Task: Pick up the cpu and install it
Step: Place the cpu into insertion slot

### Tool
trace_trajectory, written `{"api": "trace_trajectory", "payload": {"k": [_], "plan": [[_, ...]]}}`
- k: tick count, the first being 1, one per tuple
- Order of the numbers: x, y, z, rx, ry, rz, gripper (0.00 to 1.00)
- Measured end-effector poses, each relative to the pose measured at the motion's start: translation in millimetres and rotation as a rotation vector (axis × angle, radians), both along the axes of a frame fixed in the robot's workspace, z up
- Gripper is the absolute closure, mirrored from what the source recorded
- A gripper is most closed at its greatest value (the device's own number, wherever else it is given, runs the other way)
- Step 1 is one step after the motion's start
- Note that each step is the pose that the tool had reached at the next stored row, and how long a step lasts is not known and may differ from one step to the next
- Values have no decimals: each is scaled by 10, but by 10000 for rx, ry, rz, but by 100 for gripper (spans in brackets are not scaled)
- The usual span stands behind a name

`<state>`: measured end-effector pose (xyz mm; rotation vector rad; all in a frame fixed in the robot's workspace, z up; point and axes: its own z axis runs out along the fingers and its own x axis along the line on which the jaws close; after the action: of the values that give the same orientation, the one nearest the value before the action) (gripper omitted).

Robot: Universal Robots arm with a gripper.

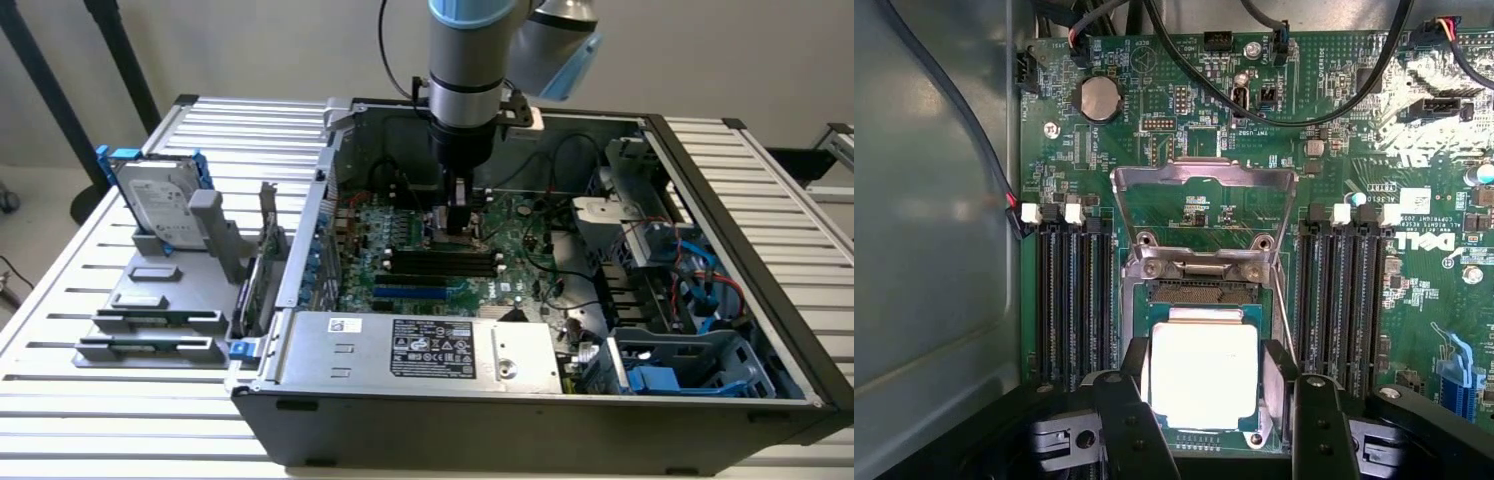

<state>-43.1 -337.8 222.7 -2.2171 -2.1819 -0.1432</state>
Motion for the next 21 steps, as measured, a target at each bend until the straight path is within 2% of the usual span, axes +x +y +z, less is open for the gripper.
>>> {"api": "trace_trajectory", "payload": {"k": [12, 18, 21], "plan": [[11, 0, -51, 0, 10, -97, 46], [31, 18, -84, -21, 132, -160, 46], [44, 36, -91, -29, 156, -161, 46]]}}
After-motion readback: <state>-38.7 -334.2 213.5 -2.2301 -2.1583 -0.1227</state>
